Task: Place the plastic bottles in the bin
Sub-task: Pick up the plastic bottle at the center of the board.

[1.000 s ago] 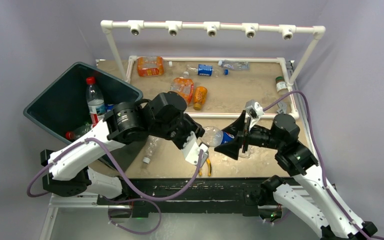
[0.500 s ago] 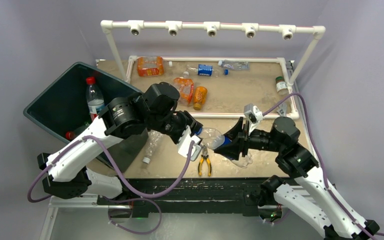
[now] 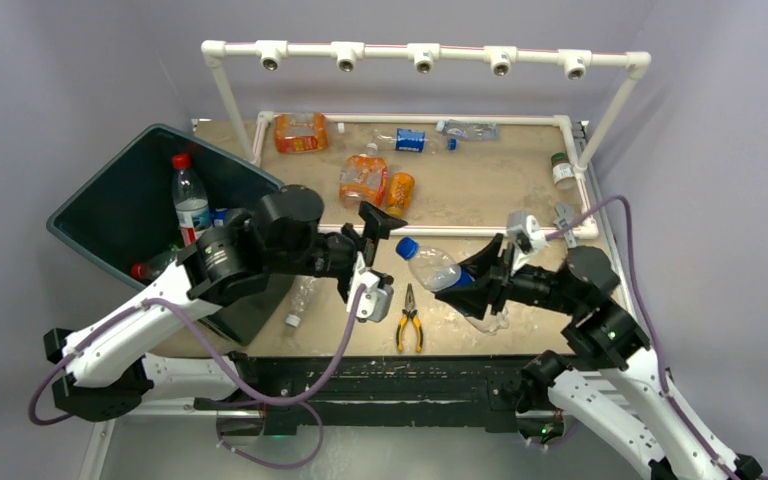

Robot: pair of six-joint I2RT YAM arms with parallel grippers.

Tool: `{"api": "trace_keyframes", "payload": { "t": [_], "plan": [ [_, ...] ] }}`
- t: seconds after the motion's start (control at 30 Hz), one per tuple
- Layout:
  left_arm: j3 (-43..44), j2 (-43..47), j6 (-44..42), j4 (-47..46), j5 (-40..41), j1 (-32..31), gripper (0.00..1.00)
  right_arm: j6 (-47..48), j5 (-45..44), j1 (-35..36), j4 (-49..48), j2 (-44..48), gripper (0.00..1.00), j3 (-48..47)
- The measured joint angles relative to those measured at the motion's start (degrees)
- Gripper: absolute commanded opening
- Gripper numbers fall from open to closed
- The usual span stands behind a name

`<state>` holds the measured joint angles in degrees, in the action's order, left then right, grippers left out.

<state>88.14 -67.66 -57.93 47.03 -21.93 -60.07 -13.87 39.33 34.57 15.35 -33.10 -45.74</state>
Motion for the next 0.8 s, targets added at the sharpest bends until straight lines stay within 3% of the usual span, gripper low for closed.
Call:
{"api": "trace_keyframes", "payload": {
  "t": [0.17, 0.33, 0.5, 0.6, 0.7, 0.8],
  "plan": [
    [-9.2, 8.6, 7.0, -13.4, 4.5, 0.0, 0.99, -1.3, -5.0, 0.0, -4.1, 6.9, 0.25, 0.2],
    [-16.5, 15.1, 28.7, -31.0, 13.4, 0.0, 0.99, -5.0, -12.1, 0.0, -14.9, 14.1, 0.25, 5.1],
    [-18.2, 13.6, 54.5, -43.6, 20.5, 0.0, 0.99, -10.6, -15.7, 0.0, -25.9, 15.4, 0.25, 15.2],
    [-26.3, 13.4, 67.5, -57.1, 21.8, 0.0, 0.99, -13.2, -16.4, 0.0, -29.8, 15.2, 0.24, 19.1],
    [-32.8, 11.3, 76.6, -65.8, 20.3, 0.0, 0.96, -14.9, -17.5, 0.0, -33.2, 16.4, 0.24, 21.6],
    [-32.5, 6.0, 83.1, -69.9, 17.0, 0.0, 0.92, -16.5, -18.1, 0.0, -36.9, 18.3, 0.24, 23.2]
  ]
}}
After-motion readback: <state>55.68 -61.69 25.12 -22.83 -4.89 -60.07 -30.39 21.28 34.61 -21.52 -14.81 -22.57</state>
